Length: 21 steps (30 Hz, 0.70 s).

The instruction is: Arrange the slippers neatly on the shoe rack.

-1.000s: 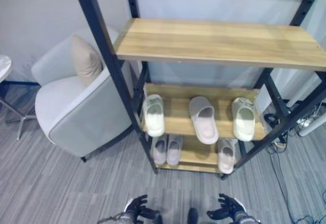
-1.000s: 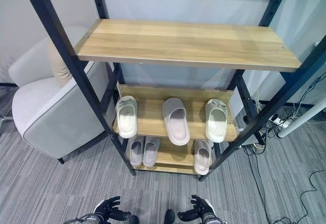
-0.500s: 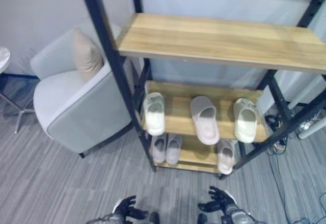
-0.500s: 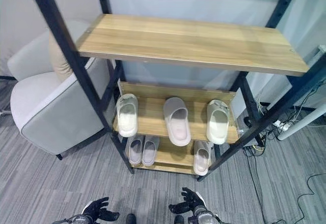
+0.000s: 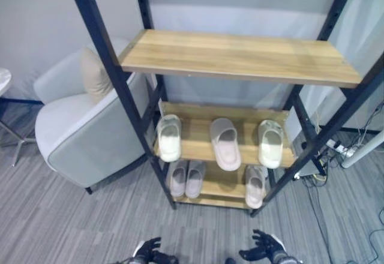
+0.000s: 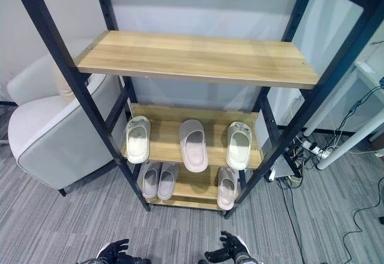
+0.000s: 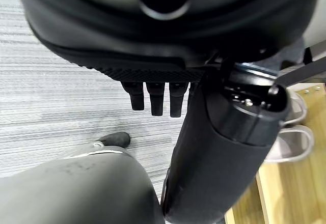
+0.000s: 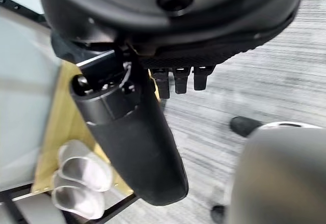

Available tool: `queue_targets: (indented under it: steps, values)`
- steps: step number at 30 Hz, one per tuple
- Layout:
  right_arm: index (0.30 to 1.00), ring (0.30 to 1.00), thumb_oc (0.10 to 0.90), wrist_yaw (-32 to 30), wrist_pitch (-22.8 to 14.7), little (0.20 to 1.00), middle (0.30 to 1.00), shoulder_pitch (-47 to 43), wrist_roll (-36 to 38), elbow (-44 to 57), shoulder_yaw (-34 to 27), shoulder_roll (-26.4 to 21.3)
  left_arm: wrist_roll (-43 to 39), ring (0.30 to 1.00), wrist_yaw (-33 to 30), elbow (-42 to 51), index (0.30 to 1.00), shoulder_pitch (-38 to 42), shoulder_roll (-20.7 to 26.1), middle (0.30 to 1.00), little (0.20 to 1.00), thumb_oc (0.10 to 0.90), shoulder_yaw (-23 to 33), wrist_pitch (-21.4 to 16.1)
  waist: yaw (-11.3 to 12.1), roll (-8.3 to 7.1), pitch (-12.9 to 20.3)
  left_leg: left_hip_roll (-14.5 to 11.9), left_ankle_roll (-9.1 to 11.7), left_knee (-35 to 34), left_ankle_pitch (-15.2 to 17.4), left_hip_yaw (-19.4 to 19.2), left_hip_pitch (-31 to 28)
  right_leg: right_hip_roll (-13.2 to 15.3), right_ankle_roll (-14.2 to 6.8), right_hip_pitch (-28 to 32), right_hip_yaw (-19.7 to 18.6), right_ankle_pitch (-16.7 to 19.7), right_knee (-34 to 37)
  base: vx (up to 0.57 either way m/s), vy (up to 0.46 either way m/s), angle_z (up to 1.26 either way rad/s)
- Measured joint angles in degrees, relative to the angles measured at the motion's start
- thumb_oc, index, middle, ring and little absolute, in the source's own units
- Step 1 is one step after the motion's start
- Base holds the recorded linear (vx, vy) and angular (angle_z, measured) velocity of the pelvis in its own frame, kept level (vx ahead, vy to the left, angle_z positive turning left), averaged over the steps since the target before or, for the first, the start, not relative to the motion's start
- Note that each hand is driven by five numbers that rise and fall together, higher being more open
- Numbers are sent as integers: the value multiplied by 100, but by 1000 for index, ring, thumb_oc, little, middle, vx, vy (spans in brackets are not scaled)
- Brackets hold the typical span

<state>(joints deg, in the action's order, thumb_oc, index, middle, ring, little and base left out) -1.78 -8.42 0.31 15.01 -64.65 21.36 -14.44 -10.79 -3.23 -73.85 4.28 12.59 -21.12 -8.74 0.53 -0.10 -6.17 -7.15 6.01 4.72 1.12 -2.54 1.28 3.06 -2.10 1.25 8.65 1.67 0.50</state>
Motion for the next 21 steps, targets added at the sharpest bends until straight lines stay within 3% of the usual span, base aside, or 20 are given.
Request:
queue_targets:
  steps: [2,6,15,16,17,19,20,21]
  values:
    - [900,900,800,-20,0,900,900,-4,102,-119,-23,-75,-14,900,3,3,900,0,-44,900,900,800,-16,-1,-32,93,22,83,-52,-4,29,145,69,20,-13,-169,-111,-4,-120,154,17,-35]
    - [900,900,800,-34,2,900,900,-28,199,-320,-160,-99,-19,900,7,25,900,118,-65,900,900,800,-176,-7,-21,98,16,275,-135,16,60,285,167,60,-24,-421,-434,135,-139,121,63,-37]
    - [900,900,800,-33,8,900,900,-48,97,-477,-295,27,-20,900,14,202,900,204,-322,900,900,800,-214,-44,121,-108,-5,595,-524,-366,4,-153,-239,237,-261,-333,-988,437,201,123,136,-33]
    - [900,900,800,-33,9,900,900,-50,95,-481,-294,29,-20,900,14,203,900,204,-320,900,900,800,-214,-44,122,-112,-6,599,-528,-368,5,-154,-242,240,-264,-335,-989,436,197,19,87,-39]
    - [900,900,800,-31,21,900,900,-177,75,-592,-359,69,-21,900,13,254,900,282,-301,900,900,800,-222,-42,124,-144,-15,619,-589,-449,37,-188,-240,202,-383,-821,-938,451,-589,21,70,-49]
    - [900,900,800,-20,22,900,900,-356,72,-569,-343,108,-21,900,10,267,900,328,-235,900,900,800,-230,-43,130,-171,-40,533,-711,-472,-38,-359,-244,178,-626,-1098,-801,574,-931,87,12,-52]
    - [900,900,800,-24,9,900,900,-410,71,-549,-352,157,-21,900,-4,294,900,361,-180,900,900,800,-288,-39,119,-226,-63,549,-721,-550,-18,-435,-357,291,-771,-1084,-541,634,-931,116,-52,-24]
    - [900,900,800,-25,10,900,900,-378,71,-549,-353,179,-19,900,-12,373,900,334,-184,900,900,800,-335,-40,116,-212,-76,535,-782,-608,-67,-492,-383,367,-679,-1072,-243,386,-990,110,-81,-14]
